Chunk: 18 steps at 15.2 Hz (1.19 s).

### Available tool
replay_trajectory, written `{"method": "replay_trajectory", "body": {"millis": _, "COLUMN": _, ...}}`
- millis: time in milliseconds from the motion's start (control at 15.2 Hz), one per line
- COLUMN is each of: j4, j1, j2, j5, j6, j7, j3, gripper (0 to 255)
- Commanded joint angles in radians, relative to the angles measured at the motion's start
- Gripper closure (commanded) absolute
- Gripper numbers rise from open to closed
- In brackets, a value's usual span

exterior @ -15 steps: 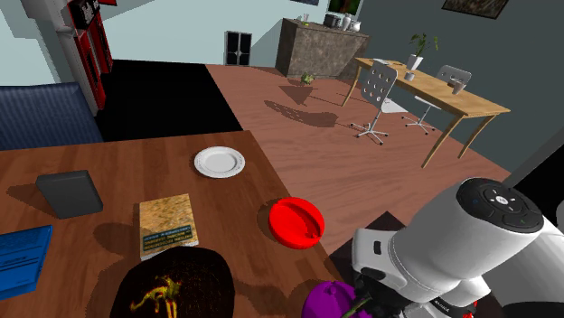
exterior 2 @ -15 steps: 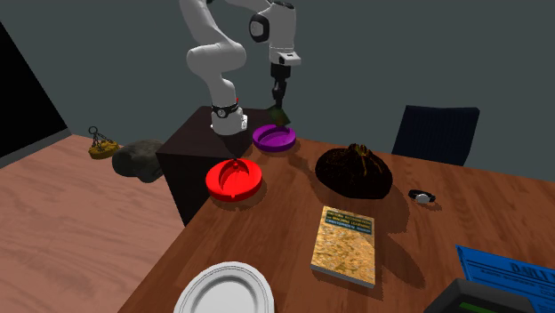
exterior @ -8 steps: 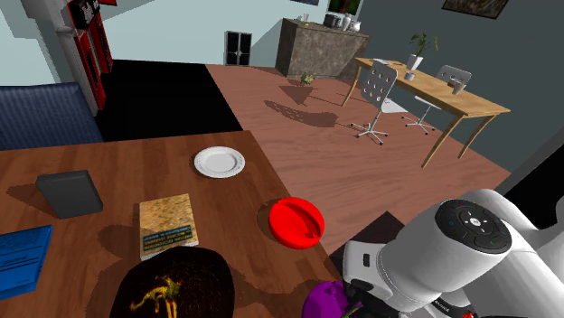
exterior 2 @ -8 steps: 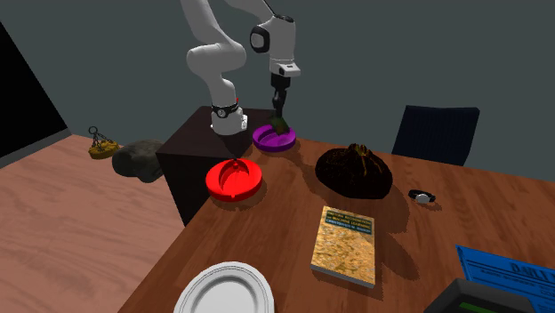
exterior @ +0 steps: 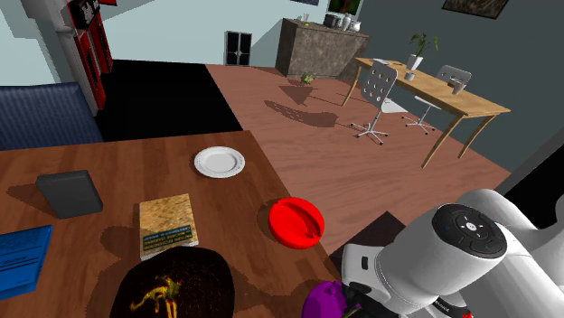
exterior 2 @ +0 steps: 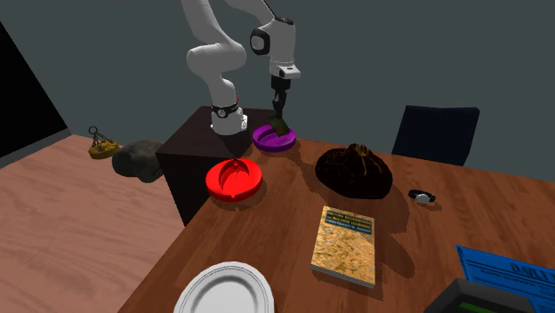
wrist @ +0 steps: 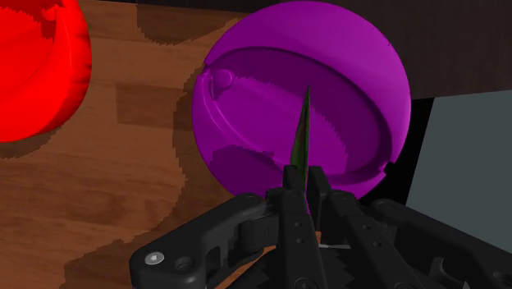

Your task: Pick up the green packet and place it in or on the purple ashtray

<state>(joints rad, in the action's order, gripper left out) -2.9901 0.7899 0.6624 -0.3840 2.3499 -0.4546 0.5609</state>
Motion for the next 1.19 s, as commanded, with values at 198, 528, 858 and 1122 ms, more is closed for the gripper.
{"method": "replay_trajectory", "body": {"millis": 198, "j4": 0.0, "j1": 0.0, "j2": 0.0, "j5": 0.0, "j6": 0.0, "j7": 0.0, "j3": 0.0, "gripper": 0}}
{"method": "replay_trajectory", "body": {"millis": 528, "j4": 0.052, "j1": 0.008, "j2": 0.11, "j5": 0.027, "j6": -0.159, "j7": 0.0, "j3": -0.043, "gripper": 0}}
{"method": "replay_trajectory", "body": {"millis": 858, "j4": 0.068, "j1": 0.008, "j2": 0.132, "j5": 0.035, "j6": -0.197, "j7": 0.001, "j3": -0.054, "gripper": 0}}
{"method": "replay_trajectory", "body": {"millis": 1122, "j4": 0.068, "j1": 0.008, "j2": 0.132, "j5": 0.035, "j6": -0.197, "j7": 0.001, "j3": -0.053, "gripper": 0}}
